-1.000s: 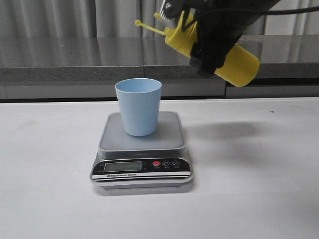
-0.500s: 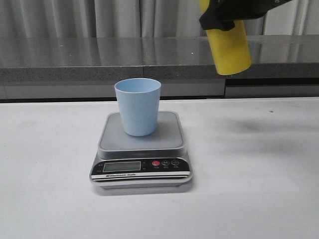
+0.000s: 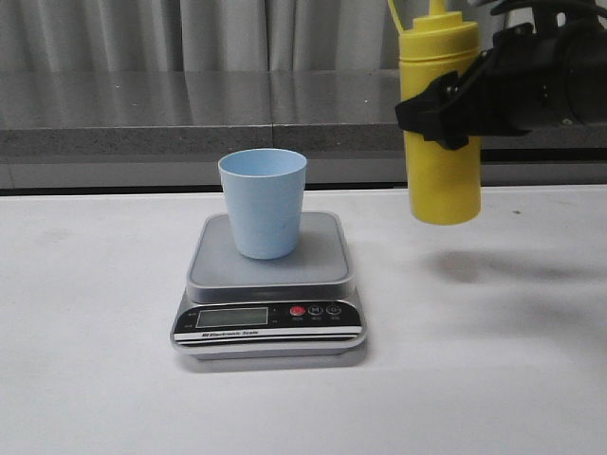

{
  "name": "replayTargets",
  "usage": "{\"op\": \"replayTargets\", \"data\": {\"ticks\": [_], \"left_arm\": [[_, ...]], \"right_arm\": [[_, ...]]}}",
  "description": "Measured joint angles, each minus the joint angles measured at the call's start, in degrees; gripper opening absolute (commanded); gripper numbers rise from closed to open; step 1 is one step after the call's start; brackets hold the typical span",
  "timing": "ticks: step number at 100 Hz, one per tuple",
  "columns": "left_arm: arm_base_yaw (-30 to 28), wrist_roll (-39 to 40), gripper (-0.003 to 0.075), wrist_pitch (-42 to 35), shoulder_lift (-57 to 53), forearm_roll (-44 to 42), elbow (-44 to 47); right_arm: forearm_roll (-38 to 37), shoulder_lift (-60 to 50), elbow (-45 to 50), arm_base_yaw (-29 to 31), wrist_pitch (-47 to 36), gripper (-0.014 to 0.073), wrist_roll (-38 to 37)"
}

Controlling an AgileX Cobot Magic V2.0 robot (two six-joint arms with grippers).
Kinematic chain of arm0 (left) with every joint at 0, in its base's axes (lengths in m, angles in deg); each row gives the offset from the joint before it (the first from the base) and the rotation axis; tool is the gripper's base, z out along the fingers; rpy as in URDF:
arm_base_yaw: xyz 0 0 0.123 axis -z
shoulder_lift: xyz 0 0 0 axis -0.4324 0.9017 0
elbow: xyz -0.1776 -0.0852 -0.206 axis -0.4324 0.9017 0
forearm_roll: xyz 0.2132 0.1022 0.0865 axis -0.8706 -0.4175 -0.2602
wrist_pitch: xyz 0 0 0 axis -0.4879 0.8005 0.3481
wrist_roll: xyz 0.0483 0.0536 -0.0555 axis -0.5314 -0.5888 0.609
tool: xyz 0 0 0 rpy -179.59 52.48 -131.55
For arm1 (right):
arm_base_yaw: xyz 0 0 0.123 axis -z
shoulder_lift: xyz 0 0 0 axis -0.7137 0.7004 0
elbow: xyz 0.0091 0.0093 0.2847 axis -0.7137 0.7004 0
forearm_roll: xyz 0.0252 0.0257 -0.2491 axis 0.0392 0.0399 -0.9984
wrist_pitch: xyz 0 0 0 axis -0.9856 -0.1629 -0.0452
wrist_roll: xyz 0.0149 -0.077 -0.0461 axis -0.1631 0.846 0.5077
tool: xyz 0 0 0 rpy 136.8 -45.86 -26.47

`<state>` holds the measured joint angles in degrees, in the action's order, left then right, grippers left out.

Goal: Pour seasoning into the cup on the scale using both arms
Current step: 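Turn the bottle upright and lower it onto the table with the right gripper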

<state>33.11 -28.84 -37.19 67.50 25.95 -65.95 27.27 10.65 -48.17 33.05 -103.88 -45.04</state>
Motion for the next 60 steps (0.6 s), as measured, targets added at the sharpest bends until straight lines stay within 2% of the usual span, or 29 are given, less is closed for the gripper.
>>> {"op": "replayTargets", "data": {"ticks": [16, 60], "left_arm": [[0.0, 0.0, -0.0018, 0.0, 0.0, 0.0, 0.0], [0.0, 0.0, -0.0018, 0.0, 0.0, 0.0, 0.0]], "right_arm": [[1.5, 0.1, 2.9, 0.0, -1.5, 0.0265, 2.1], [1.9, 5.0, 3.0, 0.0, -7.9, 0.0265, 2.5]]}}
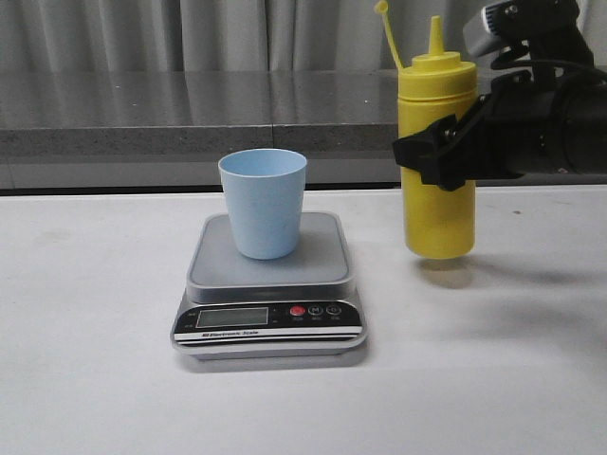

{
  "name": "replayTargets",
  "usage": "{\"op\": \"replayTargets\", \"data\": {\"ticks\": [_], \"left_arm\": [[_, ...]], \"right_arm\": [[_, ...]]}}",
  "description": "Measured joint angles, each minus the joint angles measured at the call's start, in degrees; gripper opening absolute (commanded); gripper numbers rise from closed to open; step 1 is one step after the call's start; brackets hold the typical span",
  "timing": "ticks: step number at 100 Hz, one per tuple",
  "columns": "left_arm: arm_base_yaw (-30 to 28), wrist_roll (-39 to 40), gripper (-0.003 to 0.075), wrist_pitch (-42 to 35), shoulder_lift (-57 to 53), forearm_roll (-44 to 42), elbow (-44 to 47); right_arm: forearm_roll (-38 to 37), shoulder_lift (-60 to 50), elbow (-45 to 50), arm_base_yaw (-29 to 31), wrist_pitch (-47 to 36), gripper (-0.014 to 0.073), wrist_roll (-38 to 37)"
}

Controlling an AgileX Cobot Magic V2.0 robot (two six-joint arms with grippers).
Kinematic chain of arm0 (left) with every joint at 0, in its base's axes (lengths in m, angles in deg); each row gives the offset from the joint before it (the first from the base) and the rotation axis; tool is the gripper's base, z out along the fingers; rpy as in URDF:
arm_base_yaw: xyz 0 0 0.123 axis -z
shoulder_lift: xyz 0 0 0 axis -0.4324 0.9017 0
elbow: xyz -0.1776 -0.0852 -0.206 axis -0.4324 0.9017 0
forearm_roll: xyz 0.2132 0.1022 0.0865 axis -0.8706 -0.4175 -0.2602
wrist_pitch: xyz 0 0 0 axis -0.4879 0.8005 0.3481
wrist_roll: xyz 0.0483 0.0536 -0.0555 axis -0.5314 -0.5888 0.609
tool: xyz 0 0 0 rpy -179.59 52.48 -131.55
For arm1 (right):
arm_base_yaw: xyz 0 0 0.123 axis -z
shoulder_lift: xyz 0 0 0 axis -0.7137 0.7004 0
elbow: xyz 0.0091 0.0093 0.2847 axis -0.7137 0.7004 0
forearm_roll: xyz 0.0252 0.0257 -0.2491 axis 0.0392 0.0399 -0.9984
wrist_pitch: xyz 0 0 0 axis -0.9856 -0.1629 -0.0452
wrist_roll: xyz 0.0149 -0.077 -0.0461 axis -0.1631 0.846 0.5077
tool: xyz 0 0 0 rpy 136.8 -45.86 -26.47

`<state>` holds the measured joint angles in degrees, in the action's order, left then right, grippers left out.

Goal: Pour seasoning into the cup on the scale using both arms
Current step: 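Turn the bottle upright and lower it onto the table with the right gripper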

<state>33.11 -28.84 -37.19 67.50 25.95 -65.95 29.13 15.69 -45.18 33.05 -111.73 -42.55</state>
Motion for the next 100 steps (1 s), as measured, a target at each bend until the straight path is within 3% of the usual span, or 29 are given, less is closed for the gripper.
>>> {"op": "replayTargets", "data": {"ticks": [78, 87, 100], "left_arm": [[0.0, 0.0, -0.0018, 0.0, 0.0, 0.0, 0.0], [0.0, 0.0, -0.0018, 0.1, 0.0, 0.0, 0.0], [0.0, 0.0, -0.0018, 0.1, 0.0, 0.0, 0.0]], "right_arm": [[0.4, 5.6, 0.3, 0.0, -4.9, 0.0272, 0.0], [0.4, 5.6, 0.3, 0.0, -4.9, 0.032, 0.0], [0.4, 5.6, 0.9, 0.0, -5.7, 0.0461, 0.0]]}}
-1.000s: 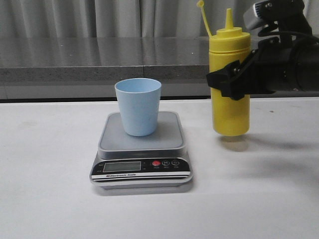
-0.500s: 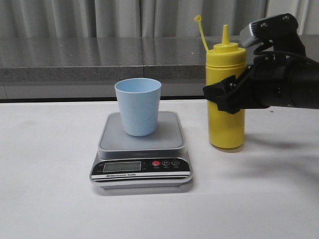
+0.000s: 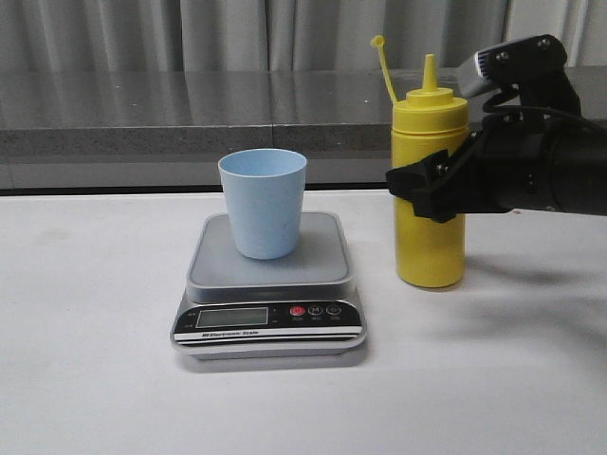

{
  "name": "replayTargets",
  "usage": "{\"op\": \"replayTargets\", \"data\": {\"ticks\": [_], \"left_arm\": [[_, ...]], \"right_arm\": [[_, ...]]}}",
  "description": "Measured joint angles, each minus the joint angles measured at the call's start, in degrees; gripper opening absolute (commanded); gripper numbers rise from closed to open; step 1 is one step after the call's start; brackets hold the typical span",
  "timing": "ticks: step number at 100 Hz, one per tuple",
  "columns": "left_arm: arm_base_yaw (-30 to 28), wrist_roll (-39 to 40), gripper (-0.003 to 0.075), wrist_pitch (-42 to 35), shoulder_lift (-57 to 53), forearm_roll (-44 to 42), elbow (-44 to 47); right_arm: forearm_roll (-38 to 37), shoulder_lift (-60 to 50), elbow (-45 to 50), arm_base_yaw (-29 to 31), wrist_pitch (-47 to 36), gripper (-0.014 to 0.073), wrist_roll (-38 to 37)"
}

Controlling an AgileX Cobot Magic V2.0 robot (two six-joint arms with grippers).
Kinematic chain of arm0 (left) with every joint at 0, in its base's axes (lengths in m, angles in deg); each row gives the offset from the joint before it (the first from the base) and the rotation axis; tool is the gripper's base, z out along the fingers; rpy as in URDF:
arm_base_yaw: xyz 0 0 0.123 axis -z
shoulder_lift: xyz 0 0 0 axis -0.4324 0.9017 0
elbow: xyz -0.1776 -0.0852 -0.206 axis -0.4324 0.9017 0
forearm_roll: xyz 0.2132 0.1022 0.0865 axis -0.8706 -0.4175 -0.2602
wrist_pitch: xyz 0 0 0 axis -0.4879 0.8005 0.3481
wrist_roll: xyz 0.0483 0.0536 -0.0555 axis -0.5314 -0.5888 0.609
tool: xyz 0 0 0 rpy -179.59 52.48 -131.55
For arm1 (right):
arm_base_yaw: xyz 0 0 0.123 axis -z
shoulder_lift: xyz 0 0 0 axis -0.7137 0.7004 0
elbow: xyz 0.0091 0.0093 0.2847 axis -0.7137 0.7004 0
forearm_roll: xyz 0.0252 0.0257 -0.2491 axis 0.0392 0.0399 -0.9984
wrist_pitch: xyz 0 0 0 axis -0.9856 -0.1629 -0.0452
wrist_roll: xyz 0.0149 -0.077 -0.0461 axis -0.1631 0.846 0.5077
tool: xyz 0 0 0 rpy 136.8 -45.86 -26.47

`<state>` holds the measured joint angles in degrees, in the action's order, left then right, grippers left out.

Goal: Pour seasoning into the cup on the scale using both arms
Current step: 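Turn the bottle upright and lower it onto the table with the right gripper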

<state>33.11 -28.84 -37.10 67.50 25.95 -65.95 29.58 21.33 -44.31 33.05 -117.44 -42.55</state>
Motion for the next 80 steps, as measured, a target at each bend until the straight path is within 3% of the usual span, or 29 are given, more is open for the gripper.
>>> {"op": "replayTargets", "data": {"ticks": [20, 80], "left_arm": [[0.0, 0.0, -0.0018, 0.0, 0.0, 0.0, 0.0], [0.0, 0.0, -0.0018, 0.0, 0.0, 0.0, 0.0]], "right_arm": [[0.1, 0.0, 1.7, 0.0, -2.8, 0.0596, 0.0], [2.2, -0.2, 4.6, 0.0, -5.3, 0.0595, 0.0]]}}
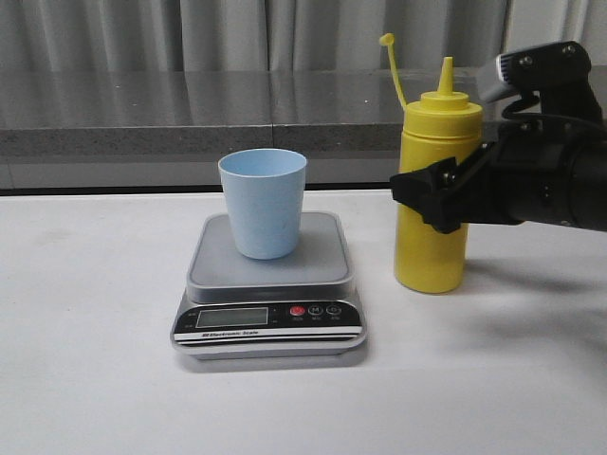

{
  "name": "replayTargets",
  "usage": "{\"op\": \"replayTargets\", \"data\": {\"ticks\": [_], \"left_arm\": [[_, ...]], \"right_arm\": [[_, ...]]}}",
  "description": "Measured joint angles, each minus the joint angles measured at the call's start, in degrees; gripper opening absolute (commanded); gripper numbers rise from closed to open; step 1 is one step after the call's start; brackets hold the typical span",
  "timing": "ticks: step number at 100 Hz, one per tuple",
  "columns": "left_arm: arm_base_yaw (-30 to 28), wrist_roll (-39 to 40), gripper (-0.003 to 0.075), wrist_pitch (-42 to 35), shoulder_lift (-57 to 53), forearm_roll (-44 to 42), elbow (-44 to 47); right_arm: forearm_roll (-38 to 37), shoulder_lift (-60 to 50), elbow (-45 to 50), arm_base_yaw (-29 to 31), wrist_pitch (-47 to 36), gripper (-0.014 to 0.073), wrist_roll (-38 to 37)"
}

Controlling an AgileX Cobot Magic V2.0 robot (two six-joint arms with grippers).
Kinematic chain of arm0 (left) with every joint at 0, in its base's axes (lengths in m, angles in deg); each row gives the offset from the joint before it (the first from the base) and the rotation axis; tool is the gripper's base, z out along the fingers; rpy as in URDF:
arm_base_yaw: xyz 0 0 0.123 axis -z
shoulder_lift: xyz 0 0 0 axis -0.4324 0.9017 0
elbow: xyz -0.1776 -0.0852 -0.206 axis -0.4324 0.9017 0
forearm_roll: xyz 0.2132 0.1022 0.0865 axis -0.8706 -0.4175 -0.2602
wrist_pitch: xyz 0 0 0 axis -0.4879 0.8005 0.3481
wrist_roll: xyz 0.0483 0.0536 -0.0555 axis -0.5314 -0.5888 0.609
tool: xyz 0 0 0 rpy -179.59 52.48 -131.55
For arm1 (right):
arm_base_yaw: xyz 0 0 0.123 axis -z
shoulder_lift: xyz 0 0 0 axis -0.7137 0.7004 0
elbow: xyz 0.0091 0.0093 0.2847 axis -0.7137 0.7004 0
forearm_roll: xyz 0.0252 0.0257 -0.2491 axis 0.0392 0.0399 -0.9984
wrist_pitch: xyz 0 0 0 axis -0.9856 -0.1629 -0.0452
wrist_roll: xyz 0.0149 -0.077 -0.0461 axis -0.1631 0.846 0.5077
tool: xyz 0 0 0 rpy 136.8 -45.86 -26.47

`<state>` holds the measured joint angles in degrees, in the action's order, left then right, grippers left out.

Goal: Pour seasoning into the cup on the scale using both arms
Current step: 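Turn the bottle upright and lower it onto the table with the right gripper, then open the right gripper and pull it back from the bottle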

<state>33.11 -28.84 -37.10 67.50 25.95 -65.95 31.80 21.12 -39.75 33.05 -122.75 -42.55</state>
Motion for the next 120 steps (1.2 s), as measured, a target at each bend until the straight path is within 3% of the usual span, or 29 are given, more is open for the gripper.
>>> {"op": "replayTargets", "data": {"ticks": [40, 65, 120], "left_arm": [[0.0, 0.0, -0.0018, 0.0, 0.0, 0.0, 0.0], [0.0, 0.0, -0.0018, 0.0, 0.0, 0.0, 0.0], [0.0, 0.0, -0.0018, 0.0, 0.0, 0.0, 0.0]], "right_arm": [[4.5, -6.5, 8.1, 0.0, -1.2, 0.0595, 0.0], [9.6, -16.4, 13.3, 0.0, 1.1, 0.0594, 0.0], [16.5, -53.7, 15.6, 0.0, 35.8, 0.0592, 3.9]]}}
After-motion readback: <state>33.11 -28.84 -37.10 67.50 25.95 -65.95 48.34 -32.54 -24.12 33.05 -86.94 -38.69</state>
